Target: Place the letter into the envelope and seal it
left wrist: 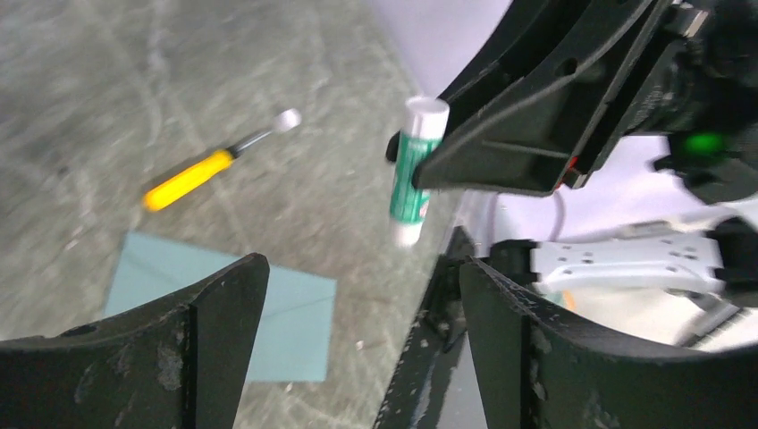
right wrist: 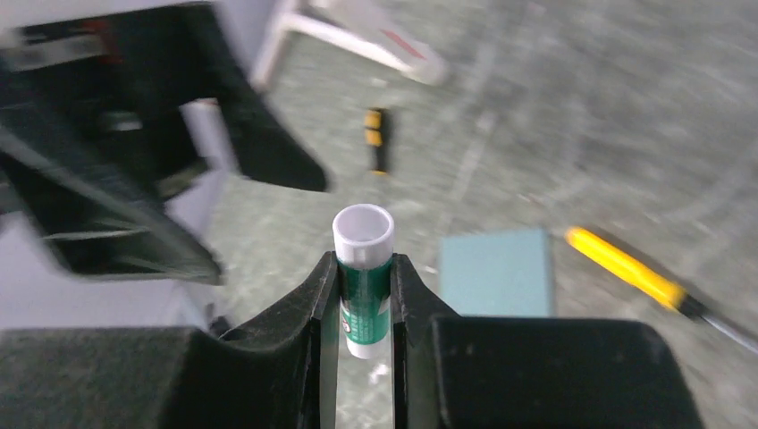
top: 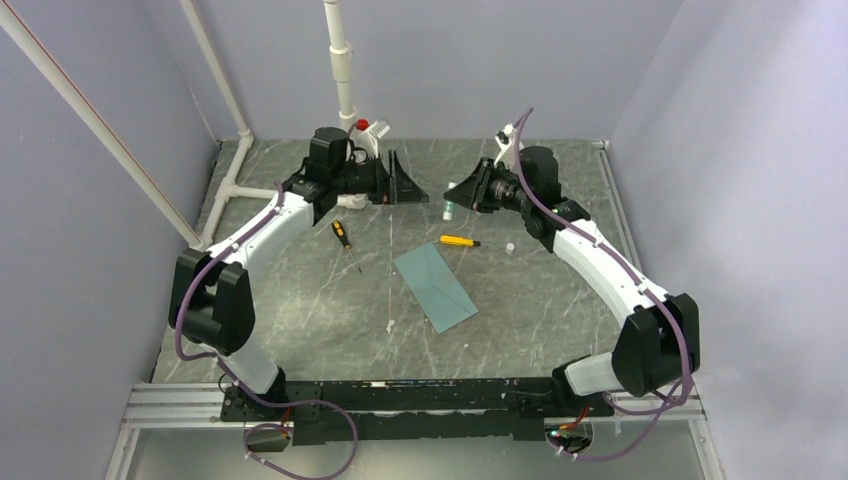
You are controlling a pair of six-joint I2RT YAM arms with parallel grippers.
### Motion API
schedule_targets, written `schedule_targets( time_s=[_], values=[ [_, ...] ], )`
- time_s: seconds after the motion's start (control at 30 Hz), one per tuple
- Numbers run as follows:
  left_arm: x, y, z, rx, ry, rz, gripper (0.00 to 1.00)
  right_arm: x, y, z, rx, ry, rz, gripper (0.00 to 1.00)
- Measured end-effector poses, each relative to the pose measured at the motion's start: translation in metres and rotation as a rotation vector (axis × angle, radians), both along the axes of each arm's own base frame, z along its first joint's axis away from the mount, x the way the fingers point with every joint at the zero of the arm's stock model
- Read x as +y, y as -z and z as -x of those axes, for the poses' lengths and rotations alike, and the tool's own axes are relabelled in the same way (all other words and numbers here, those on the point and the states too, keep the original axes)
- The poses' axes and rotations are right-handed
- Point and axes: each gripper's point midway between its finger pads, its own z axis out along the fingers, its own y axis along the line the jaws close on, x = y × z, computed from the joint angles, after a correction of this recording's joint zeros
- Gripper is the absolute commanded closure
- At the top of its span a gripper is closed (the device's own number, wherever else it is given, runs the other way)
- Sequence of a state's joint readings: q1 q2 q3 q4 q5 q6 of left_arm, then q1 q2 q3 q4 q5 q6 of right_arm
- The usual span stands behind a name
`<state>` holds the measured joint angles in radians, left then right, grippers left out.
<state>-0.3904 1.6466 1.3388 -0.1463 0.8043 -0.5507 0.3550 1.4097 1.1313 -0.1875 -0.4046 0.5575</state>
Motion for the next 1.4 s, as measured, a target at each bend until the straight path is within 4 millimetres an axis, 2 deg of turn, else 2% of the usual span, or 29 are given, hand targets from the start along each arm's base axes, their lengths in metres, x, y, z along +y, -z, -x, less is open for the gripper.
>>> schedule_targets(
  time_s=[0.1,0.17,0.27,0.43,0.7,0.8,0.87,0.97,1.07,1.2,1.3,1.4],
  values=[
    [-0.011,-0.022,0.006,-0.045,0.073,0.121,0.23,0.022,-0.041,0.01,-0.103,-0.116,-0.152,0.89],
    [-0.016,-0.03,0.012,-0.053,0.112,0.184,0.29,0.031,-0.057,0.015,-0.134,-0.17,-0.219,0.89],
    [-0.02,-0.041,0.021,-0.061,0.156,0.252,0.39,0.039,-0.073,0.022,-0.154,-0.223,-0.286,0.88],
    [-0.026,-0.059,0.025,-0.085,0.202,0.33,0.49,0.046,-0.09,0.029,-0.176,-0.276,-0.352,0.88],
    [-0.041,-0.058,0.035,-0.047,0.285,0.384,0.76,0.048,-0.082,0.024,-0.146,-0.265,-0.365,0.89],
    [-0.041,-0.057,0.035,-0.05,0.29,0.386,0.95,0.047,-0.083,0.022,-0.14,-0.256,-0.37,0.88],
    [-0.041,-0.057,0.034,-0.058,0.291,0.383,0.98,0.048,-0.083,0.022,-0.142,-0.255,-0.372,0.77],
    [-0.041,-0.052,0.032,-0.07,0.289,0.362,0.98,0.047,-0.079,0.02,-0.13,-0.24,-0.361,0.5],
    [-0.042,-0.042,0.03,-0.08,0.283,0.318,0.98,0.044,-0.072,0.015,-0.101,-0.198,-0.327,0.43],
    [-0.042,-0.029,0.028,-0.082,0.274,0.261,0.98,0.04,-0.069,0.006,-0.068,-0.136,-0.288,0.45],
    [-0.041,-0.023,0.027,-0.089,0.271,0.231,0.98,0.038,-0.067,0.004,-0.054,-0.115,-0.274,0.54],
    [-0.04,-0.018,0.027,-0.089,0.266,0.212,0.98,0.038,-0.061,0.003,-0.034,-0.11,-0.261,0.67]
  ],
)
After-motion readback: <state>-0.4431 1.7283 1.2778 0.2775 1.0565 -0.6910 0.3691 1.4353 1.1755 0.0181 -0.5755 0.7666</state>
